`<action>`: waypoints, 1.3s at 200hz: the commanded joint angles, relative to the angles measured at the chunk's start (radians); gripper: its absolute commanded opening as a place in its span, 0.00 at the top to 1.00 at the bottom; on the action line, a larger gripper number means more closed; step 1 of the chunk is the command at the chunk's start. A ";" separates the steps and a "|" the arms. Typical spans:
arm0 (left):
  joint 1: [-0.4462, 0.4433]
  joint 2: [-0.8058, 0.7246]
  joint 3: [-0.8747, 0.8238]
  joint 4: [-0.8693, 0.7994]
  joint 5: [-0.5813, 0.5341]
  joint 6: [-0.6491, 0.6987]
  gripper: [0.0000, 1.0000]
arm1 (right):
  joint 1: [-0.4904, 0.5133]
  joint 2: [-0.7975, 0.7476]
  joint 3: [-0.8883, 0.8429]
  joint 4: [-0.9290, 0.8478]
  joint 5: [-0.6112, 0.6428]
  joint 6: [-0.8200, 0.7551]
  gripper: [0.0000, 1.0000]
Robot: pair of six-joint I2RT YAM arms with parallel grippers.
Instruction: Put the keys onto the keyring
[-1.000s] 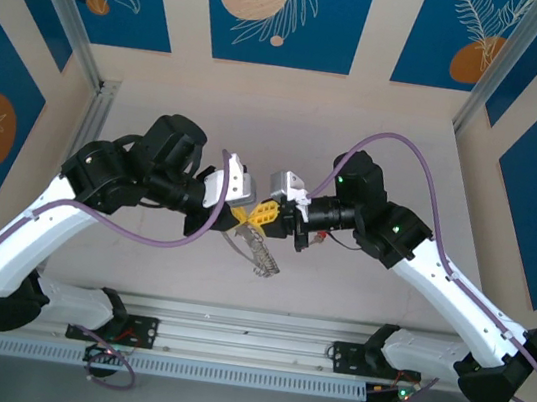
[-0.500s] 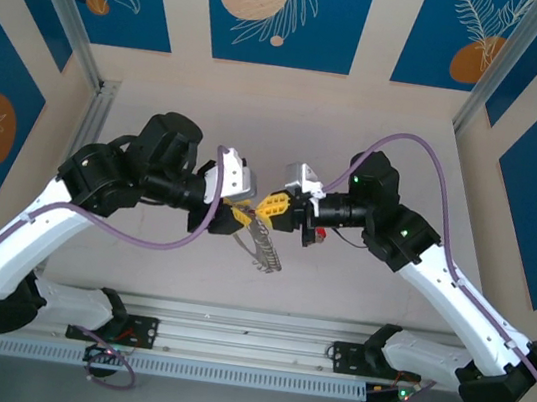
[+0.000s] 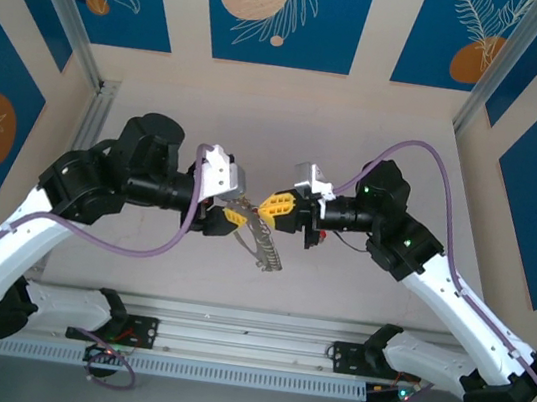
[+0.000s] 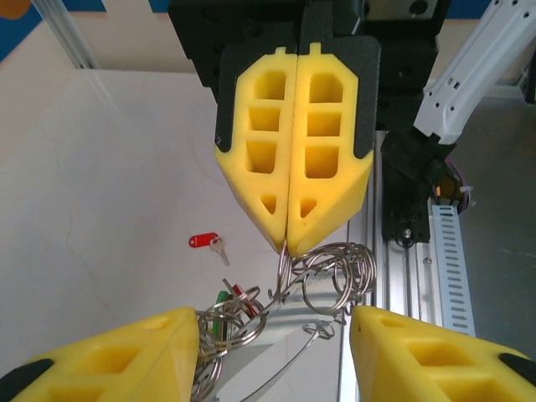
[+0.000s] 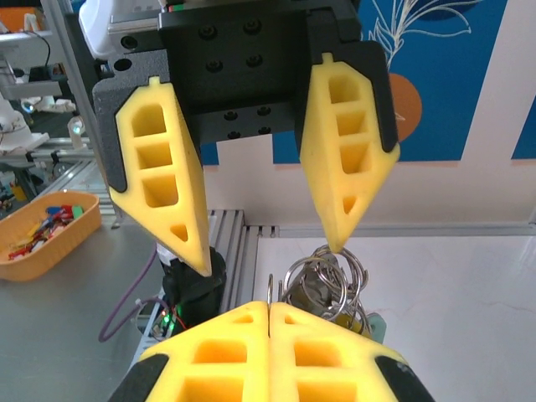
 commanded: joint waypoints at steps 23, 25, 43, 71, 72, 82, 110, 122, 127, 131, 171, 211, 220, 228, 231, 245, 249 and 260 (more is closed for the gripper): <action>0.022 -0.049 0.002 0.027 0.028 -0.036 0.57 | 0.003 -0.041 -0.052 0.195 -0.005 0.124 1.00; 0.021 -0.049 0.002 0.028 0.031 -0.037 0.58 | 0.003 -0.042 -0.055 0.199 -0.004 0.128 1.00; 0.021 -0.039 0.006 0.034 0.059 -0.047 0.63 | 0.005 -0.042 -0.067 0.226 -0.004 0.145 1.00; 0.021 -0.002 0.037 0.023 0.094 -0.048 0.64 | 0.014 -0.035 -0.082 0.272 0.008 0.161 1.00; 0.020 0.000 0.039 0.022 0.096 -0.048 0.64 | 0.014 -0.035 -0.082 0.275 0.008 0.162 1.00; 0.021 0.014 0.047 0.021 0.104 -0.046 0.64 | 0.016 -0.027 -0.088 0.305 0.006 0.173 1.00; 0.021 0.035 0.051 0.030 0.121 -0.045 0.65 | 0.025 -0.011 -0.098 0.347 0.010 0.186 1.00; 0.021 0.039 0.050 0.031 0.118 -0.043 0.68 | 0.026 -0.010 -0.103 0.356 0.010 0.190 1.00; 0.021 0.038 0.047 0.032 0.113 -0.043 0.71 | 0.026 -0.009 -0.103 0.356 0.012 0.191 1.00; 0.021 0.036 0.046 0.033 0.113 -0.042 0.73 | 0.025 -0.009 -0.103 0.356 0.012 0.192 1.00; 0.021 0.040 0.040 0.035 0.121 -0.041 0.91 | 0.025 -0.009 -0.108 0.357 0.017 0.189 1.00; 0.021 0.038 0.040 0.029 0.129 -0.033 1.00 | 0.022 -0.006 -0.112 0.373 0.023 0.197 1.00; 0.021 0.037 0.042 0.025 0.135 -0.032 1.00 | 0.023 -0.005 -0.113 0.376 0.023 0.200 1.00; 0.021 0.037 0.041 0.021 0.142 -0.029 1.00 | 0.022 -0.005 -0.115 0.380 0.023 0.203 1.00; 0.021 0.036 0.041 0.021 0.145 -0.029 1.00 | 0.022 -0.004 -0.115 0.380 0.023 0.205 1.00; 0.021 0.034 0.039 0.019 0.153 -0.028 1.00 | 0.022 -0.002 -0.113 0.377 0.029 0.204 1.00; 0.021 0.034 0.039 0.020 0.154 -0.028 1.00 | 0.023 -0.002 -0.112 0.373 0.033 0.204 1.00; 0.021 0.031 0.037 0.021 0.151 -0.029 1.00 | 0.022 -0.002 -0.107 0.353 0.046 0.200 1.00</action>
